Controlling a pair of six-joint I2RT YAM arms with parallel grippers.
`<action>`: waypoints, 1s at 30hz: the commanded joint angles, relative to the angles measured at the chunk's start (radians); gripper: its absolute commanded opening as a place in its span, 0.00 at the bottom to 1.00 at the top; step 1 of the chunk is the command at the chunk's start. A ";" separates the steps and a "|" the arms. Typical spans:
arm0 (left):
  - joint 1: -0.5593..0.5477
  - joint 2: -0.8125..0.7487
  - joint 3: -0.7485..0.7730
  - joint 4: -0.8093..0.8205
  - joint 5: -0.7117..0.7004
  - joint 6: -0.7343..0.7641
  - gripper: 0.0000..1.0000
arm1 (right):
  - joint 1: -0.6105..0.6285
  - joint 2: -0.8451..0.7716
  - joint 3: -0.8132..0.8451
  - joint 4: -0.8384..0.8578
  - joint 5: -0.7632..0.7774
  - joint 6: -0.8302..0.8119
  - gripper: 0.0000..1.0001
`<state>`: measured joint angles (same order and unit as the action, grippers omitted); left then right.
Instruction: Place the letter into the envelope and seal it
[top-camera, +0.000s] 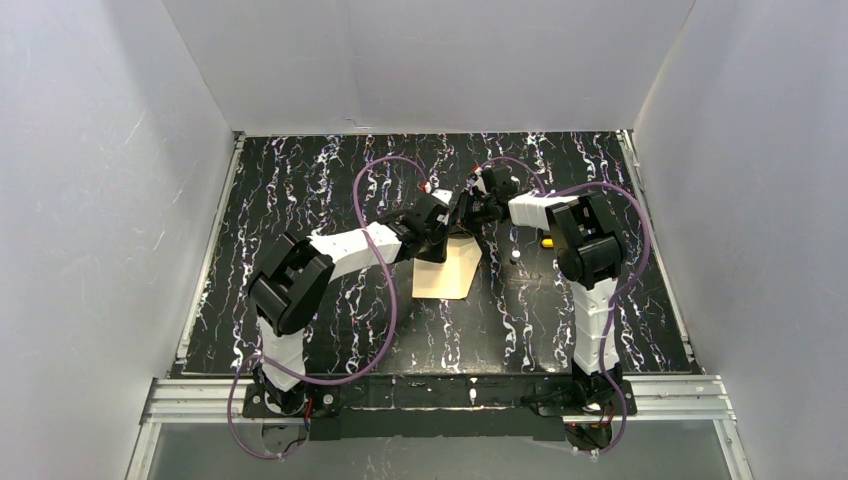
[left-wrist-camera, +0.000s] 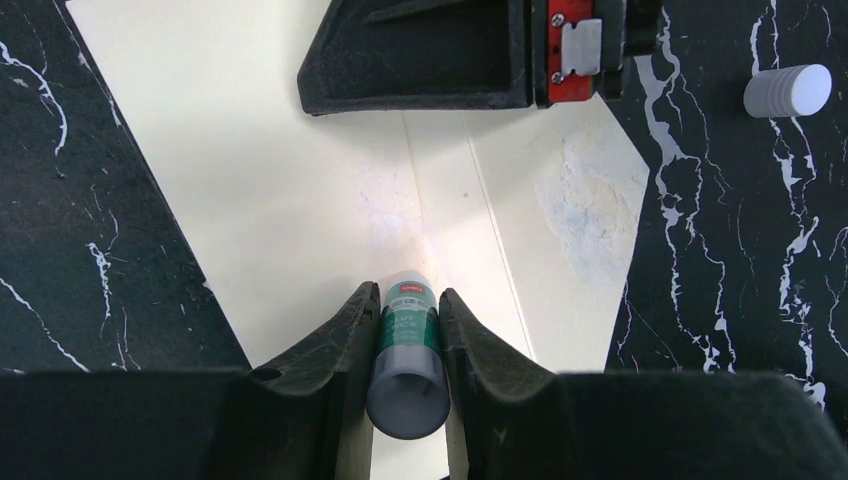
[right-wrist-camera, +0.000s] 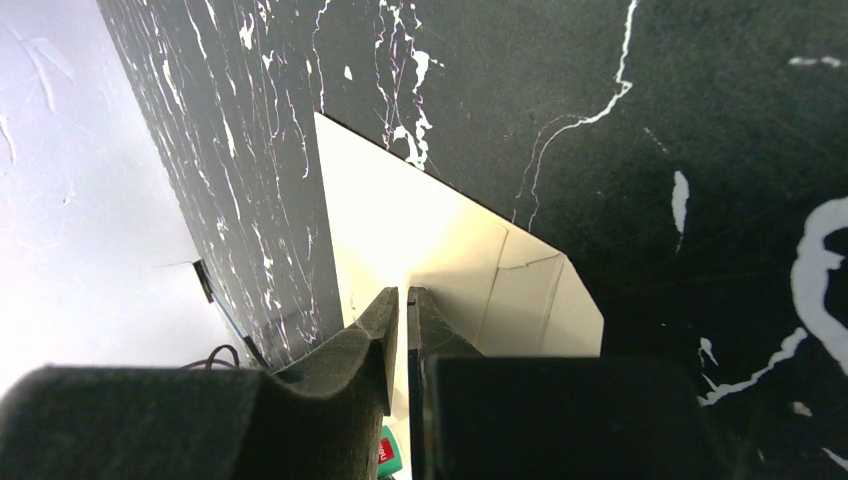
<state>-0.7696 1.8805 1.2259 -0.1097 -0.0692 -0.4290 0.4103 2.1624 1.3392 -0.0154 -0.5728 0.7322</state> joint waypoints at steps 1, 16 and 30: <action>-0.011 -0.005 0.011 -0.115 0.003 -0.019 0.00 | -0.002 0.110 -0.066 -0.224 0.180 -0.084 0.18; 0.050 0.115 0.212 -0.153 -0.050 0.002 0.00 | 0.005 0.099 -0.047 -0.235 0.160 -0.107 0.20; 0.076 -0.212 0.143 -0.247 0.045 0.021 0.00 | 0.009 -0.033 0.031 -0.163 -0.002 -0.123 0.26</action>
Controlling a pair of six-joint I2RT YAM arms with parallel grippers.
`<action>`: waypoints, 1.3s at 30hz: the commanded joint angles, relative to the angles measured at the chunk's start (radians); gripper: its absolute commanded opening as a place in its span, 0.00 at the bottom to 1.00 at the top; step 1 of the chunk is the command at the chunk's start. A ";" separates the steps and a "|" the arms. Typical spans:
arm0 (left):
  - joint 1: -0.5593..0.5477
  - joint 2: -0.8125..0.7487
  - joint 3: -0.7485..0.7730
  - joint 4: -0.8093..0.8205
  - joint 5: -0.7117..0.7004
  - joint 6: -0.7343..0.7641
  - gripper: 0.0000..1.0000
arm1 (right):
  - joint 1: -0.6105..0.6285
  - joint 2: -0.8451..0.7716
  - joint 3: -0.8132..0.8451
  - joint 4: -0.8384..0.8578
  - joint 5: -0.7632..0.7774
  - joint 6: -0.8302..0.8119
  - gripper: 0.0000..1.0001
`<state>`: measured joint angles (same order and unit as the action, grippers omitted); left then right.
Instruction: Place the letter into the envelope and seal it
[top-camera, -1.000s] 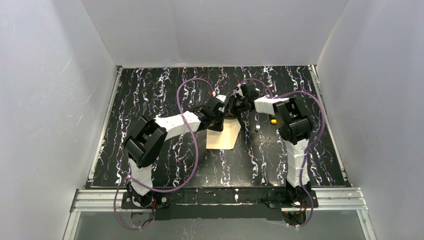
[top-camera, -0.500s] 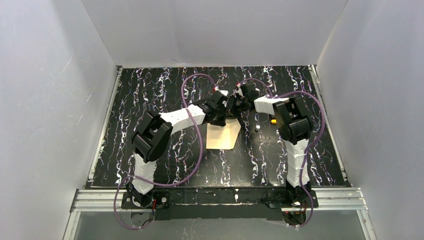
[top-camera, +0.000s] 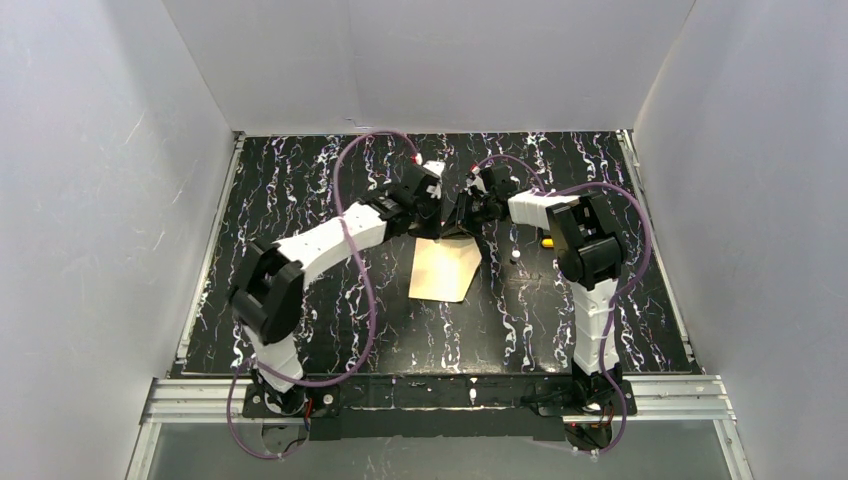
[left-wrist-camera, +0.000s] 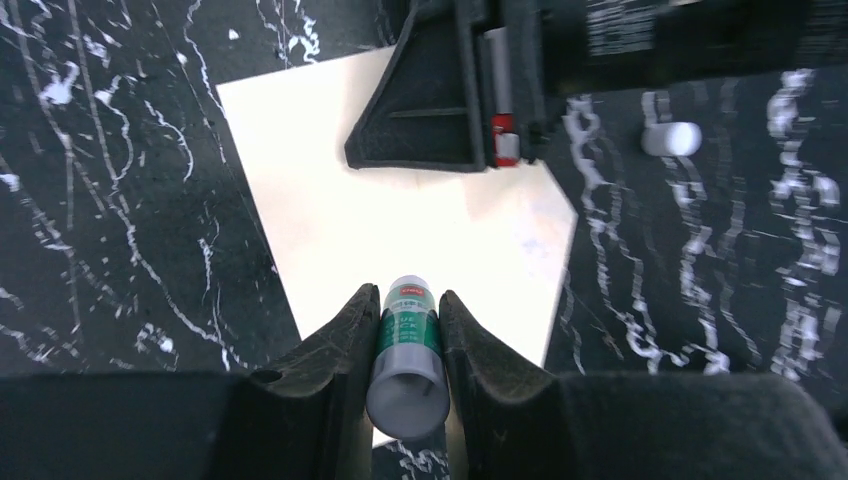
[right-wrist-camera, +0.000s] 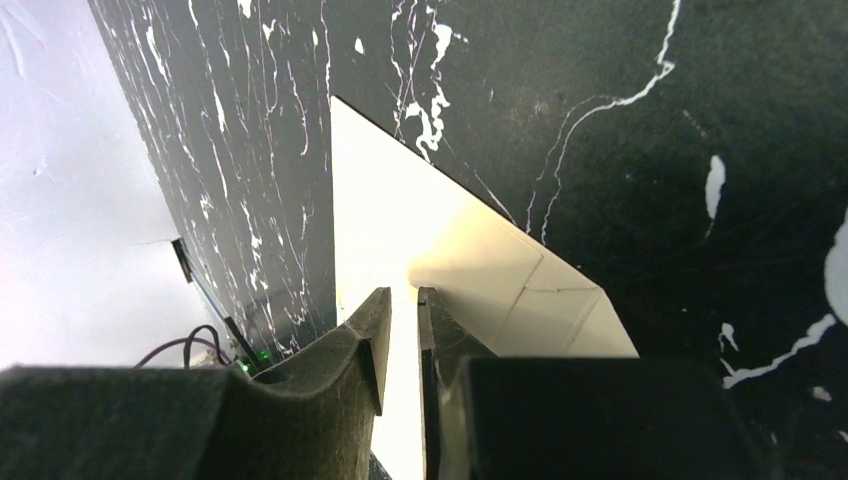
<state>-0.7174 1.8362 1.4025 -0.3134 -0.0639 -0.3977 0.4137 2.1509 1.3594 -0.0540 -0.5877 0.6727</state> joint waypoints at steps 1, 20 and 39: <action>0.037 -0.191 -0.043 -0.045 0.060 -0.025 0.00 | 0.005 -0.039 0.017 -0.109 -0.001 -0.058 0.28; 0.339 0.041 -0.017 0.249 1.012 -0.432 0.00 | -0.036 -0.467 -0.159 -0.449 0.481 -0.080 0.28; 0.323 0.288 0.014 0.587 0.731 -0.791 0.00 | -0.015 -0.438 -0.348 -0.324 0.350 0.004 0.23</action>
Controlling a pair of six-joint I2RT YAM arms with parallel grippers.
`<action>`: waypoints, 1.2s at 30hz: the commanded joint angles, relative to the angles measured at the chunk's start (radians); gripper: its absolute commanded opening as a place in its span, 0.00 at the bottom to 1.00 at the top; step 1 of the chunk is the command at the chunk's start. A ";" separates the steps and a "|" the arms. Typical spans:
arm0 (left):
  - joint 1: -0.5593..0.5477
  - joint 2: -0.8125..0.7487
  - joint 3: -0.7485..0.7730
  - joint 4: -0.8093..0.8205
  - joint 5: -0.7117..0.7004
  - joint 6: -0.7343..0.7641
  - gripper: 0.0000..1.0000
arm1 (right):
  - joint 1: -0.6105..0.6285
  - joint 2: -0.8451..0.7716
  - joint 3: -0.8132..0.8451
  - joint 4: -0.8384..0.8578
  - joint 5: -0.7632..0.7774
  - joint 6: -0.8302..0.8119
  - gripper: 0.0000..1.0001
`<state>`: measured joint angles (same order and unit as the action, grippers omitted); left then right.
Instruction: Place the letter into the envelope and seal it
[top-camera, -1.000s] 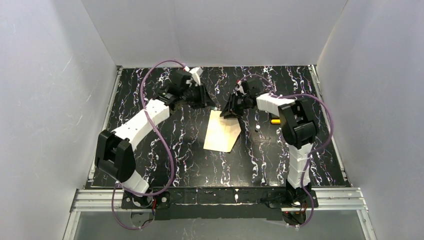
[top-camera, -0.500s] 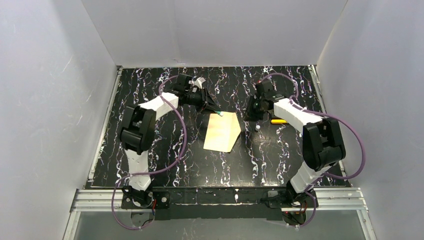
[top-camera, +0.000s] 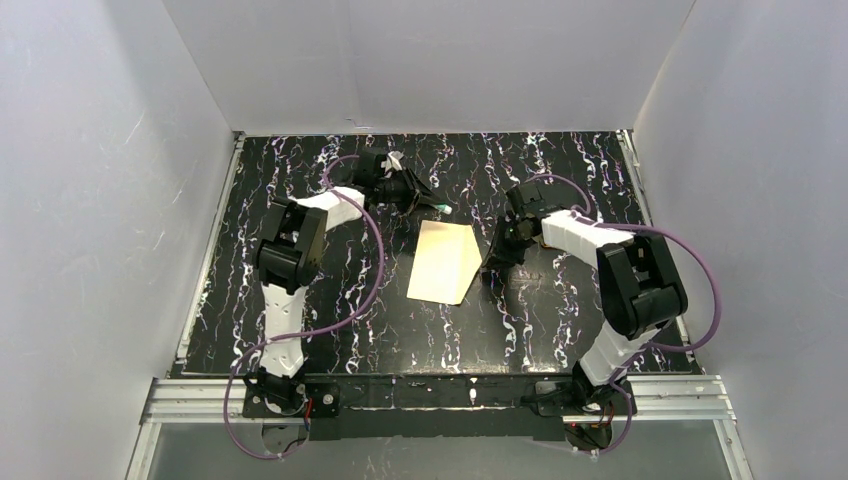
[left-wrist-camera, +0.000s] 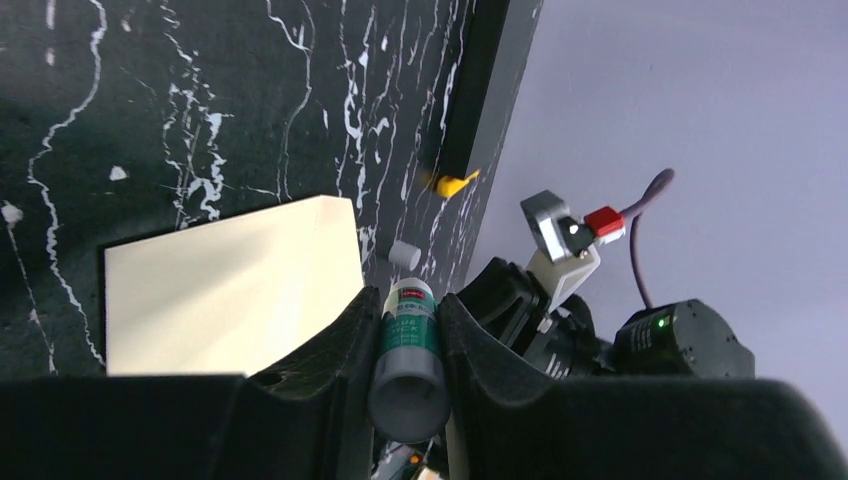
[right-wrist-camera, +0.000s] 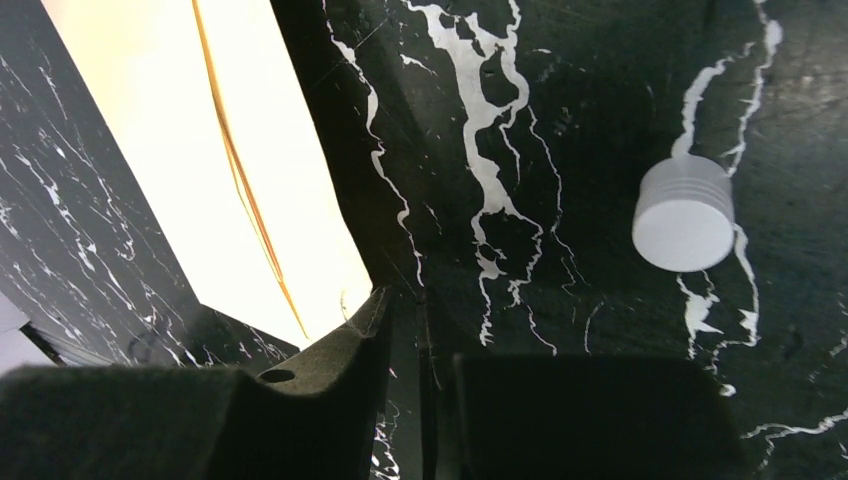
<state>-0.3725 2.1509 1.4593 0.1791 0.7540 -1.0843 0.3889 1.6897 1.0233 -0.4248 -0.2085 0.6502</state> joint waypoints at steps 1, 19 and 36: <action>-0.028 -0.024 -0.058 0.129 -0.102 -0.126 0.00 | 0.010 0.027 -0.017 0.056 -0.034 0.030 0.23; -0.065 0.099 -0.248 0.575 -0.288 -0.298 0.00 | 0.021 0.059 0.018 0.089 -0.090 0.034 0.23; -0.066 0.116 -0.366 0.670 -0.335 -0.338 0.00 | 0.049 0.052 0.011 0.315 -0.233 0.099 0.26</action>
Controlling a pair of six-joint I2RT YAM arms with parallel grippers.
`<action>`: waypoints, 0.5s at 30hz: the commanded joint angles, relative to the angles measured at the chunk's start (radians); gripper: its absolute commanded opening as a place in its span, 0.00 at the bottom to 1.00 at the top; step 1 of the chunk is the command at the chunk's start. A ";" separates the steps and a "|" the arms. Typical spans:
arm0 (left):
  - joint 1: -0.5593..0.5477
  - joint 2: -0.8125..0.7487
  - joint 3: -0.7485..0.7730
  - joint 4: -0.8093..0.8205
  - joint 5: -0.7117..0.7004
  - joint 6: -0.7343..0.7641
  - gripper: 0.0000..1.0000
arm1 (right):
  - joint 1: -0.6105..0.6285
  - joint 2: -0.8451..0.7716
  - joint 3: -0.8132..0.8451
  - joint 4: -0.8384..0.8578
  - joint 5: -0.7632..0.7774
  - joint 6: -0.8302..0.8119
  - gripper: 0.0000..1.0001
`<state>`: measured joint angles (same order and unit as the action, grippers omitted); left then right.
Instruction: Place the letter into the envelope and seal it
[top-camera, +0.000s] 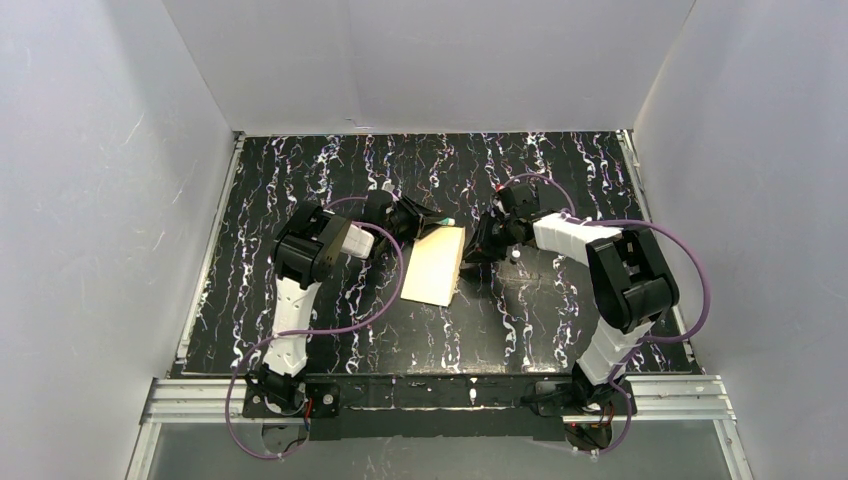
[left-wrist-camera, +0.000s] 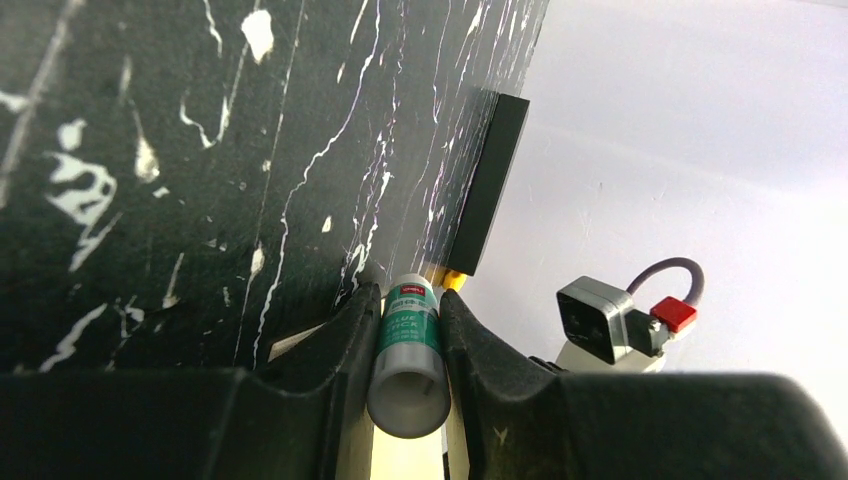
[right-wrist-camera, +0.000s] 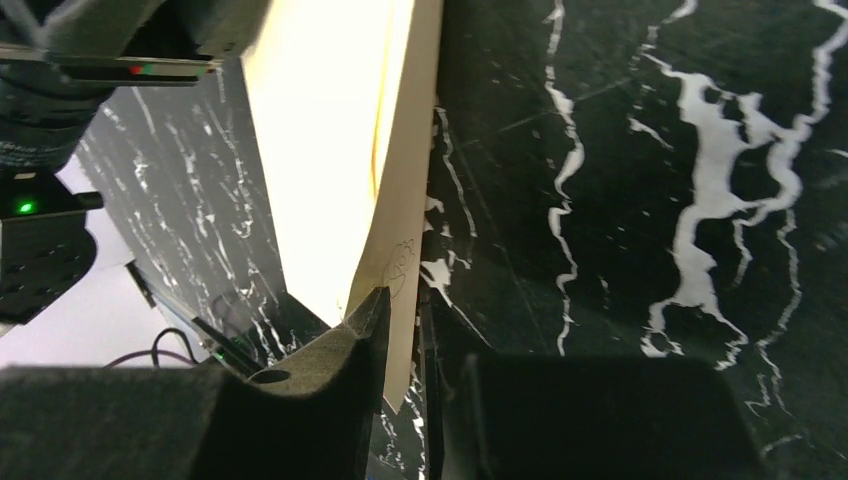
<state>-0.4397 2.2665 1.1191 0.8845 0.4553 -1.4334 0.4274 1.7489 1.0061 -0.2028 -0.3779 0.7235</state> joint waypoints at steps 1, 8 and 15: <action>0.002 0.000 -0.028 -0.035 -0.036 0.011 0.00 | 0.012 0.003 0.030 0.106 -0.071 0.031 0.26; 0.001 -0.003 -0.045 -0.029 -0.044 0.007 0.00 | 0.035 0.090 0.073 0.170 -0.115 0.055 0.26; 0.001 0.007 -0.064 0.002 -0.048 0.002 0.00 | 0.081 0.124 0.113 0.194 -0.149 0.069 0.26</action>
<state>-0.4404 2.2665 1.0908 0.9367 0.4335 -1.4368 0.4801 1.8645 1.0660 -0.0643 -0.4839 0.7830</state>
